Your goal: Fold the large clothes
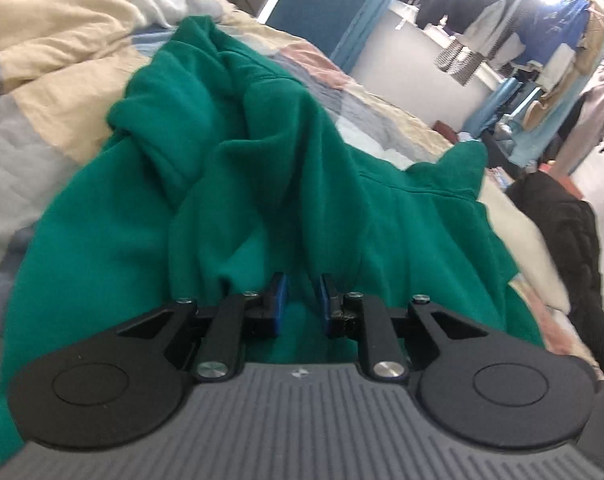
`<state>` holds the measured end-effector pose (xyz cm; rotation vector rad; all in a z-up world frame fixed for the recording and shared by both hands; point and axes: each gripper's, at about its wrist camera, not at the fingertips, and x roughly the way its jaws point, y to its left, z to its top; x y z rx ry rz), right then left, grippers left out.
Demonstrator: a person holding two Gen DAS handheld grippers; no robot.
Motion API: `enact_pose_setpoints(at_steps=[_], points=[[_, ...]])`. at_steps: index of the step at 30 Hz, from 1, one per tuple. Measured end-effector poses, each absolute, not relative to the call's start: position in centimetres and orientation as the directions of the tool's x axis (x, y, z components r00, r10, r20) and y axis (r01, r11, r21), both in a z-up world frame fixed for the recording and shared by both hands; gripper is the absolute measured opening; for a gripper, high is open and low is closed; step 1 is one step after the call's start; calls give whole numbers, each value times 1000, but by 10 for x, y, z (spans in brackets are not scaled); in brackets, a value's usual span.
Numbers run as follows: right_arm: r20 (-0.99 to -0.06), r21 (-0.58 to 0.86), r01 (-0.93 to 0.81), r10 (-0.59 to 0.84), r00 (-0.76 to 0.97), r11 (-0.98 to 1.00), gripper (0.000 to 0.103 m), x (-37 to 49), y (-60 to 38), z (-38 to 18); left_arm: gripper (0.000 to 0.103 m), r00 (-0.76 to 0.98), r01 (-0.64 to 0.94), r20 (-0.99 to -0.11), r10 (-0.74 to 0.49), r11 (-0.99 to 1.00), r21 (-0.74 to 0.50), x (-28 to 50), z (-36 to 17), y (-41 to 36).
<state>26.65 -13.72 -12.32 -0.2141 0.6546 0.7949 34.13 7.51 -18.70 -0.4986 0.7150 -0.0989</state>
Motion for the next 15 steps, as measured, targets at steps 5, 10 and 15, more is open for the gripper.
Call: enact_pose_setpoints(at_steps=[5,10,15], points=[[-573,201,-647,624,531,735,20,281,-165,-98,23,807,-65,-520,-280,833,-550,328,-174,92],[-491,318,-551,631,600,772,53,302,-205,-75,55,872,-56,-440,-215,849,-525,319,-140,110],[-494,364,-385,526,692,848,60,358,-234,-71,61,893,-46,-407,-192,861,-507,353,-116,128]])
